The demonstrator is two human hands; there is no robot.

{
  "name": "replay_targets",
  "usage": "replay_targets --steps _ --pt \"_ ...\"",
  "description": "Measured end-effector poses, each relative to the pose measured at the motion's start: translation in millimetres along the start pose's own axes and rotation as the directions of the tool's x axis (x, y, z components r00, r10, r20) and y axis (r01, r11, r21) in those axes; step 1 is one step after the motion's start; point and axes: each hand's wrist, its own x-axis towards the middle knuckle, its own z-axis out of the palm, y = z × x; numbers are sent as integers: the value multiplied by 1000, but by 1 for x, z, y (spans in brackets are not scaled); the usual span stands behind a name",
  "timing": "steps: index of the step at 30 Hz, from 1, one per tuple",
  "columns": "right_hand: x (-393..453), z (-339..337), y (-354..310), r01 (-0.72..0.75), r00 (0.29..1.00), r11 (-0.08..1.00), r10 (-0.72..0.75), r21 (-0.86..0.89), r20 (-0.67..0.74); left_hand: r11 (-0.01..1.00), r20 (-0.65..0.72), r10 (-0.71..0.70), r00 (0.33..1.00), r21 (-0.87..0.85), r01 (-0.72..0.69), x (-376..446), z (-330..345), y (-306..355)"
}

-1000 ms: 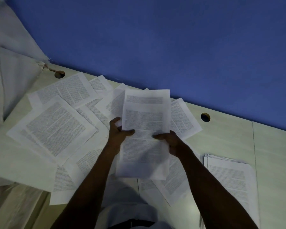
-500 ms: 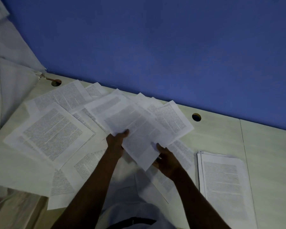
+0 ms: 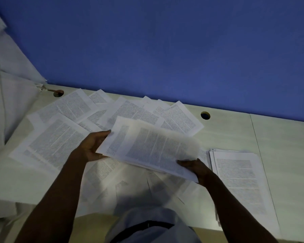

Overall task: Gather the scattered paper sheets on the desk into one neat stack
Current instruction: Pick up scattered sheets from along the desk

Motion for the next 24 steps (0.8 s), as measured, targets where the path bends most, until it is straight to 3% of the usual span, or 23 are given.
replay_targets --steps 5,7,13,18,24 --pt "-2 29 -18 83 987 996 -77 -32 140 925 91 -136 987 368 93 -1 29 7" --pt "-5 37 -22 91 981 995 -81 -45 177 896 109 -145 983 437 84 3 43 3" --pt "-15 4 -15 31 991 999 -29 -14 132 928 272 -149 951 370 40 18 32 4" --pt "-23 13 -19 29 984 998 -20 -47 176 890 367 -200 908 455 12 22 56 -6" --pt "-37 -5 -8 76 995 997 -76 3 63 884 331 -160 930 467 -14 26 66 -15"
